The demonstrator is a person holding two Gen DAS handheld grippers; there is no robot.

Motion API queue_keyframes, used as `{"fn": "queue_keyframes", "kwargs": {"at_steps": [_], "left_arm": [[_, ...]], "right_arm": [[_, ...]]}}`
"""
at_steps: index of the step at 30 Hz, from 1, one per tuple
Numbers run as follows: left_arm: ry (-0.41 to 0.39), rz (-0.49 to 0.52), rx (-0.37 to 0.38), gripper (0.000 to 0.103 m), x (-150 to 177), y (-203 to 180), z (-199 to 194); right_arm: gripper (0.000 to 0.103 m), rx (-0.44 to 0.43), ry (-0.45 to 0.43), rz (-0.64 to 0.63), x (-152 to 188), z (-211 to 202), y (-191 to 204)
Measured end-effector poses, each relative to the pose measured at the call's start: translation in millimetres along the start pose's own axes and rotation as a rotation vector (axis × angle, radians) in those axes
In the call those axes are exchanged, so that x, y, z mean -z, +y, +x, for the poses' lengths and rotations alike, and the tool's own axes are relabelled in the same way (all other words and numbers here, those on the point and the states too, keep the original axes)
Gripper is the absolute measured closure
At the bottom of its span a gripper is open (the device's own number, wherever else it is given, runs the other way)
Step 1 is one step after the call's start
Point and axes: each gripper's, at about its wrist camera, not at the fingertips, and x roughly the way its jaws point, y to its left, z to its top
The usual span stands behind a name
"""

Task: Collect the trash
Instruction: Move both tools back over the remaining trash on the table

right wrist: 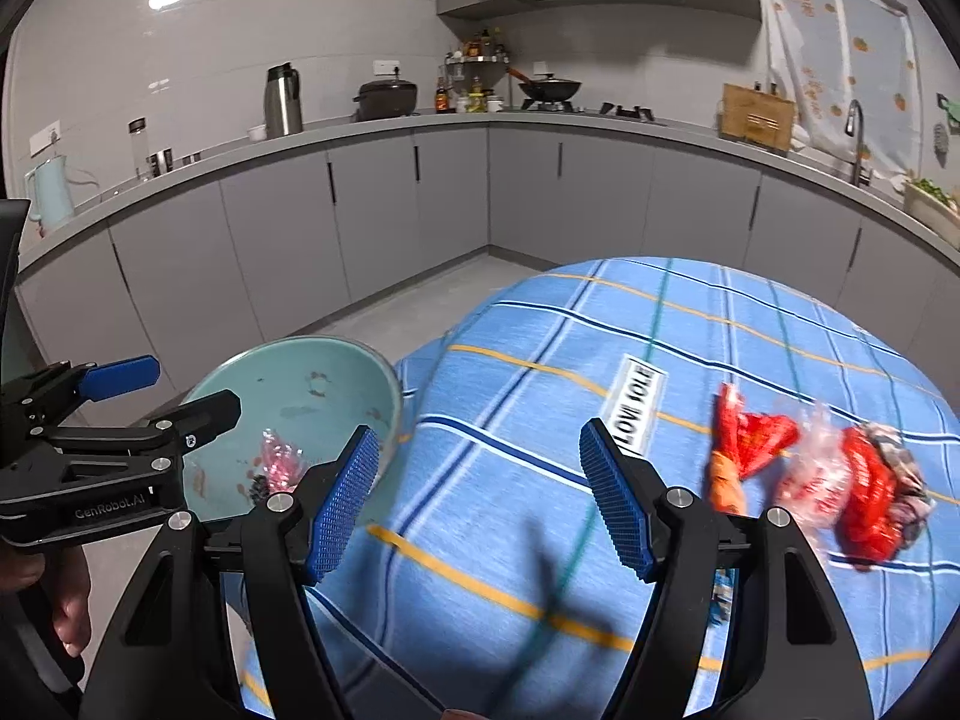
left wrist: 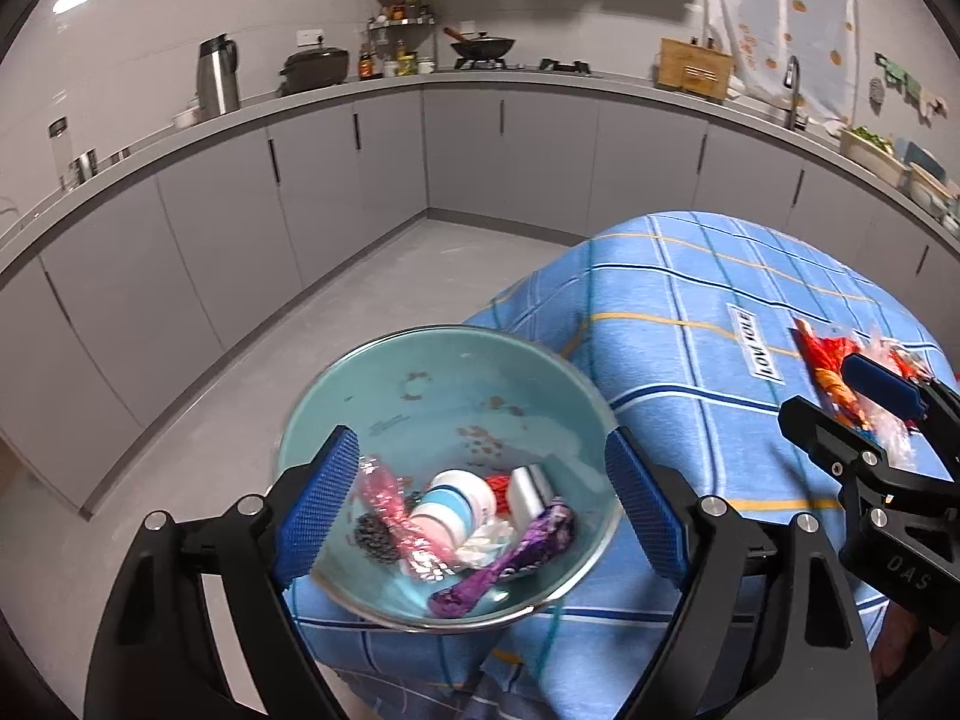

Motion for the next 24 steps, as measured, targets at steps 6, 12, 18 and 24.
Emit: {"fn": "queue_keyframes", "kwargs": {"at_steps": [6,12,18,24], "left_arm": [[-0.001,0.042,0.038,0.018,-1.1,-26.8,1.2],[-0.014,0.069,0.056,0.015,-4.6,-45.9,-2.5],[-0.028,0.096,0.075,0.012,-9.0,-64.3,-5.4],[-0.039,0.134,0.095,0.010,-13.8,-89.1,-2.4]], "right_arm": [[0.033,0.043,-0.003,0.043,4.3,-8.6,-23.7],[0.034,0.085,-0.016,0.089,8.7,-19.8,-47.3],[0.034,0.121,-0.024,0.124,12.8,-27.8,-65.6],[0.034,0.181,-0.026,0.172,21.0,-37.9,-91.5]]}}
